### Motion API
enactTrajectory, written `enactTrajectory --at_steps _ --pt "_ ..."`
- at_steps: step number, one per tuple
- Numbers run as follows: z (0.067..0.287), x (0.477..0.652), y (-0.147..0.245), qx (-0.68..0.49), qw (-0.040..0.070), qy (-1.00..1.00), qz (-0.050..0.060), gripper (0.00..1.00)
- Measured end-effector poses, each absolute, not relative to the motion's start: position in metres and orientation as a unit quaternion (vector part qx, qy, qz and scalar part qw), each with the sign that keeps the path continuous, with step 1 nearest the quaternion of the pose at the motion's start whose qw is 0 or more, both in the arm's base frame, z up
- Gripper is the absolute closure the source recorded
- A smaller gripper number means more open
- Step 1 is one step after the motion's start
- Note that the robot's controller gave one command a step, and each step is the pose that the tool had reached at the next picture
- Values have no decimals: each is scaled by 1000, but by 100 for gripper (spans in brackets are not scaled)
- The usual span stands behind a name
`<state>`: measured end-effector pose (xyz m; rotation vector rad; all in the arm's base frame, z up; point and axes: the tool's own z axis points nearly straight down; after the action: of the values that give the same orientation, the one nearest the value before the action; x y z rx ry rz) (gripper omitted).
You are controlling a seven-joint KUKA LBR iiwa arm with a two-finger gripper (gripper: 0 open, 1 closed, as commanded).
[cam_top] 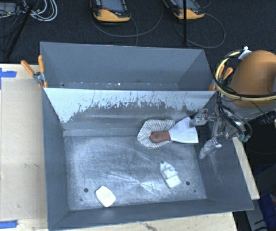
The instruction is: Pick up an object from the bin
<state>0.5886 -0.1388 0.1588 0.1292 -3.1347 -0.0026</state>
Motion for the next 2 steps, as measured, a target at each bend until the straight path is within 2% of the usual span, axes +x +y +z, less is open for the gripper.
enactTrajectory --at_steps 1,2 --pt "161 590 -139 41 0 -999 0 0" --pt "132 600 -128 76 -3 -997 1 0"
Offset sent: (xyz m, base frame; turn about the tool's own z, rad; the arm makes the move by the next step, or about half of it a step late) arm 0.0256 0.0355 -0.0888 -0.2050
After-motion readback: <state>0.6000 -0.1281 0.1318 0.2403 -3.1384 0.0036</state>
